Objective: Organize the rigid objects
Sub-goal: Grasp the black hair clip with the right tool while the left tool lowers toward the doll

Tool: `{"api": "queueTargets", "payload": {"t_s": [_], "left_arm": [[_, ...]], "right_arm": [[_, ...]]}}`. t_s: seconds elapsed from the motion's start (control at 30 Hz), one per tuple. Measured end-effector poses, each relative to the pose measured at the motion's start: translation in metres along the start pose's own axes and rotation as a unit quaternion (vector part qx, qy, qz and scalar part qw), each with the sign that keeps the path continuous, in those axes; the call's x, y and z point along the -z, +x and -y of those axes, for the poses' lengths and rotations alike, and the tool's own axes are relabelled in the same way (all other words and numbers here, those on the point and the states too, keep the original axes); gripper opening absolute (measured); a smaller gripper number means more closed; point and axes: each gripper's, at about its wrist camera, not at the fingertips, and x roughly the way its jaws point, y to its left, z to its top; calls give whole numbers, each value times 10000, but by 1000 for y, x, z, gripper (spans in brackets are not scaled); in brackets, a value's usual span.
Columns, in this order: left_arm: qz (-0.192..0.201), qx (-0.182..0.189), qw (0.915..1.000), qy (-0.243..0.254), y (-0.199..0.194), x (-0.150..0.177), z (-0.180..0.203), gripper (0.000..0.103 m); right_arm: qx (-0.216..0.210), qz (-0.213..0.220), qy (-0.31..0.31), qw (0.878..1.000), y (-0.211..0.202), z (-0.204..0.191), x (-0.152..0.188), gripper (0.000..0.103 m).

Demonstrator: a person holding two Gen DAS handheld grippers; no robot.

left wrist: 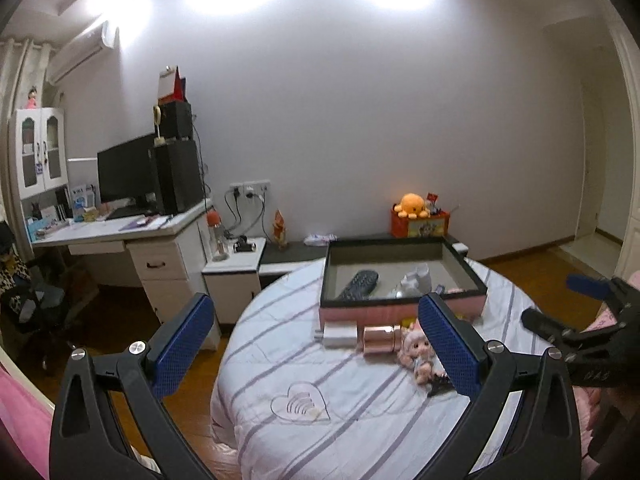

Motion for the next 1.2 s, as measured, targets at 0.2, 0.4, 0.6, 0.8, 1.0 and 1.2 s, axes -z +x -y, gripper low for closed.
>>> {"api": "queueTargets", "payload": {"t_s": [0.2, 0.4, 0.6, 0.8, 1.0, 1.2], "left_arm": [[-446, -41, 9990, 48, 22, 19, 0, 103], [-863, 126, 9961, 106, 42, 37, 1, 103], [-1072, 175, 9937, 283, 52, 44, 8, 103], [-1281, 285, 9903, 451, 65, 49, 21, 103], [-1495, 567, 9860, 470, 82, 53, 42, 103], [-1743, 696, 9817, 308, 112, 57, 74, 103]], "right_arm": [[-122, -735, 17, 9972, 43, 6, 36, 103], [-425, -1422, -209, 9887, 85, 1, 62, 90], [-693, -1857, -488, 9789, 112, -7, 79, 60], [-1002, -1991, -430, 9739, 115, -1, 77, 32], [-929, -2081, -250, 9734, 99, 21, 80, 19], [-457, -1984, 160, 9789, 94, 64, 83, 19]]}}
